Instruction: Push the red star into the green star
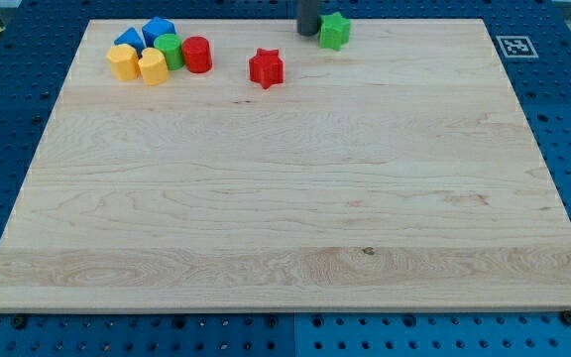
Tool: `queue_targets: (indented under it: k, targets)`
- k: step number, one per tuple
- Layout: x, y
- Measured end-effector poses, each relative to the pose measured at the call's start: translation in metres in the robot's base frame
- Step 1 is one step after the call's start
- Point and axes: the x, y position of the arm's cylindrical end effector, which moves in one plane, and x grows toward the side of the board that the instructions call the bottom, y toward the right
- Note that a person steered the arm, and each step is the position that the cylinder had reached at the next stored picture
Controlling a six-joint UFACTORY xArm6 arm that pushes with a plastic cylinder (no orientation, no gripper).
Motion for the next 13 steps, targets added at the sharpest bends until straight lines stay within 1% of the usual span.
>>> queue_targets:
  k: [1, 2, 3, 4, 5, 6, 7, 8, 9, 11, 12, 13]
  targets:
    - [0.007, 0.039]
    - [0.014, 0.021]
    - [0.062, 0.009]
    - [0.117, 0.009]
    - [0.158, -0.006]
    - [0.166, -0.056]
    - [0.151, -0.107]
    - [0.132, -0.116]
    - [0.106, -0.099]
    - [0.098, -0.081]
    - [0.069, -0.037]
    - [0.054, -0.003]
